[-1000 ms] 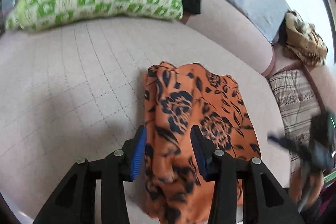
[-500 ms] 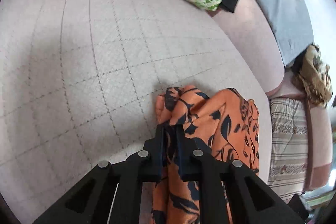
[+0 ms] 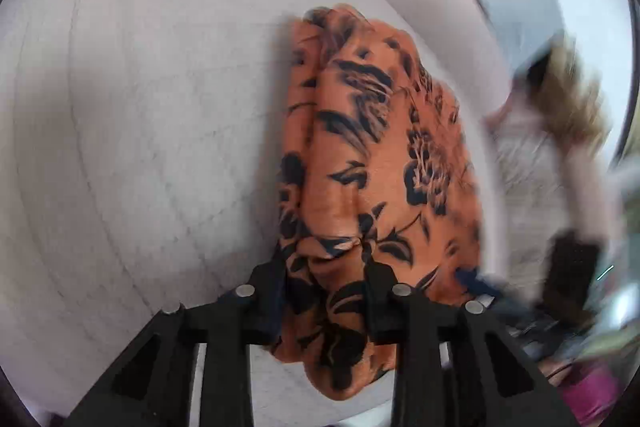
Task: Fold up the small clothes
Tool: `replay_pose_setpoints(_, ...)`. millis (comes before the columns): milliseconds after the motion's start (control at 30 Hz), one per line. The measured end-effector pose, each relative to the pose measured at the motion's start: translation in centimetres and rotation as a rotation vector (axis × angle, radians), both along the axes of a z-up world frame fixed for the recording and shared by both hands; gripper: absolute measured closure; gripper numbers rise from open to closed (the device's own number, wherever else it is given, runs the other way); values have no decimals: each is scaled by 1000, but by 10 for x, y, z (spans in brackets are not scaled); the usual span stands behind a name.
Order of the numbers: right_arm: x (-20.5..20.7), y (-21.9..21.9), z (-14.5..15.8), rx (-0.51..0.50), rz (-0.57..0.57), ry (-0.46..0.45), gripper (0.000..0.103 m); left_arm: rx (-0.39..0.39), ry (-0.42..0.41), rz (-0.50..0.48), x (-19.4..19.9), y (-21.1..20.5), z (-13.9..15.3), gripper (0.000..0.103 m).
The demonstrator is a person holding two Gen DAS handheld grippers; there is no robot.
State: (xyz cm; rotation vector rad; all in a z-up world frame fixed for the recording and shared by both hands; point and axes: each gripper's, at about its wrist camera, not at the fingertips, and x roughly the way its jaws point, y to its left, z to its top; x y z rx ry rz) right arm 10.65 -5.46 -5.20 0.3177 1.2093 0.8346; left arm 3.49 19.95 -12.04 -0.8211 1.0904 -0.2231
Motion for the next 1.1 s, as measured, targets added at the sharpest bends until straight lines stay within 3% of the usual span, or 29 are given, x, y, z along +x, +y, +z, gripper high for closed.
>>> replay_pose_setpoints(100, -1, 1, -1, 3, 7, 3, 28, 10, -8, 9, -6, -2, 3, 79)
replay_pose_setpoints(167, -1, 0, -3, -4, 8, 3, 28, 17, -13, 10, -5, -4, 5, 75)
replay_pose_setpoints(300, -1, -4, -1, 6, -3, 11, 28, 58, -23, -3, -7, -18, 25, 56)
replay_pose_setpoints(433, -1, -13, 12, 53, -10, 29, 28, 156, -119, -23, -20, -24, 47, 46)
replay_pose_setpoints(500, -1, -14, 19, 68, -7, 3, 27, 245, -35, -35, -16, -26, 26, 50)
replay_pose_setpoints(567, 1, -10, 10, 23, -7, 19, 24, 212, -29, -17, -16, -23, 15, 53)
replay_pose_setpoints(633, 3, -3, -9, -26, 7, 60, 25, 184, -33, 4, -17, -17, 25, 55)
replay_pose_setpoints(767, -2, -10, 17, 44, -14, 32, 25, 148, -113, 14, -21, -11, 49, 53)
replay_pose_setpoints(833, -3, -21, 33, 54, -48, -21, 25, 157, -127, 26, -19, -7, 55, 43)
replay_pose_setpoints(900, -1, -36, 39, 61, -90, -43, 25, 160, -126, 32, -15, -2, 57, 42)
replay_pose_setpoints(1000, 8, -66, 34, 39, -175, -41, 25, 168, -114, 27, -3, 3, 56, 41)
replay_pose_setpoints(1100, 17, -87, 19, 55, -241, 20, 25, 164, -110, 8, 5, 9, 56, 41)
